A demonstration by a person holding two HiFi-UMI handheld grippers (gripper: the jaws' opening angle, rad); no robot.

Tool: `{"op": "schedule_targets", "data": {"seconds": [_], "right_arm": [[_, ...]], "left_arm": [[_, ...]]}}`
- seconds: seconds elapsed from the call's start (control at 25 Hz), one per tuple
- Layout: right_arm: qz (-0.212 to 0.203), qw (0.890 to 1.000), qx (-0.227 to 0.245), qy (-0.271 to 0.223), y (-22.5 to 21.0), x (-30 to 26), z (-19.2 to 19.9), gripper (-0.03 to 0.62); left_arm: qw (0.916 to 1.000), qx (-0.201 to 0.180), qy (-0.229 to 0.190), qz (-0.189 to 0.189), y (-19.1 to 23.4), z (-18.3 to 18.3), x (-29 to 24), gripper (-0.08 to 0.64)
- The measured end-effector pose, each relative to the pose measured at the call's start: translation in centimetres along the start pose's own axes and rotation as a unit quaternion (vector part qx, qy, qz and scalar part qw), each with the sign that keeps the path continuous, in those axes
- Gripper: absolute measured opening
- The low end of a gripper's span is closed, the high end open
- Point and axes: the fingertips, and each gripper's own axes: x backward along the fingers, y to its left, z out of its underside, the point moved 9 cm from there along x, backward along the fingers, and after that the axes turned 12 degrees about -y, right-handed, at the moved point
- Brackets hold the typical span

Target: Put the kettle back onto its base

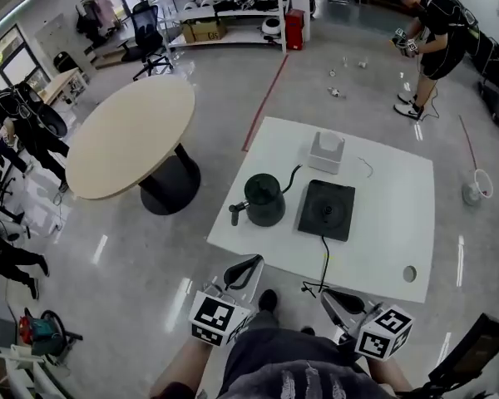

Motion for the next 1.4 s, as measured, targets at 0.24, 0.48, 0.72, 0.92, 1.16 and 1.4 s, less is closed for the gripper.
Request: {"op": "schedule_targets", "data": {"seconds": [0.24, 0.48, 0.72, 0.92, 1.16, 1.4], "right_arm": [[0.016, 0.998, 0.038, 0.039, 0.3, -6.8, -0.4, 0.000], [0.050, 0.995, 0.046, 0.067, 0.9, -11.0, -1.1, 0.000], [0.075, 0.992, 0.068, 0.082, 1.4, -13.6, -1.4, 0.000], [0.105, 0.991, 0.054, 0.065, 0.8, -13.8, -1.8, 0.001], [0.099, 0.991, 0.062, 0.071, -0.4, -14.0, -2.0, 0.000], [0.087, 0.994, 0.030, 0.053, -2.7, -13.4, -3.1, 0.000]], "left_arm": [[0.9983, -0.033, 0.030, -0.038, 9.5, 4.2, -2.2, 0.003], [0.9941, -0.048, 0.094, -0.026, 15.1, 9.2, -5.8, 0.299], [0.9890, -0.064, 0.129, 0.033, 18.0, 13.3, -10.1, 0.314], [0.9844, -0.073, 0.142, 0.074, 18.7, 14.8, -12.4, 0.290], [0.9816, -0.054, 0.136, 0.122, 18.2, 15.7, -14.2, 0.199], [0.9757, -0.054, 0.145, 0.155, 17.1, 15.7, -14.7, 0.060]]}}
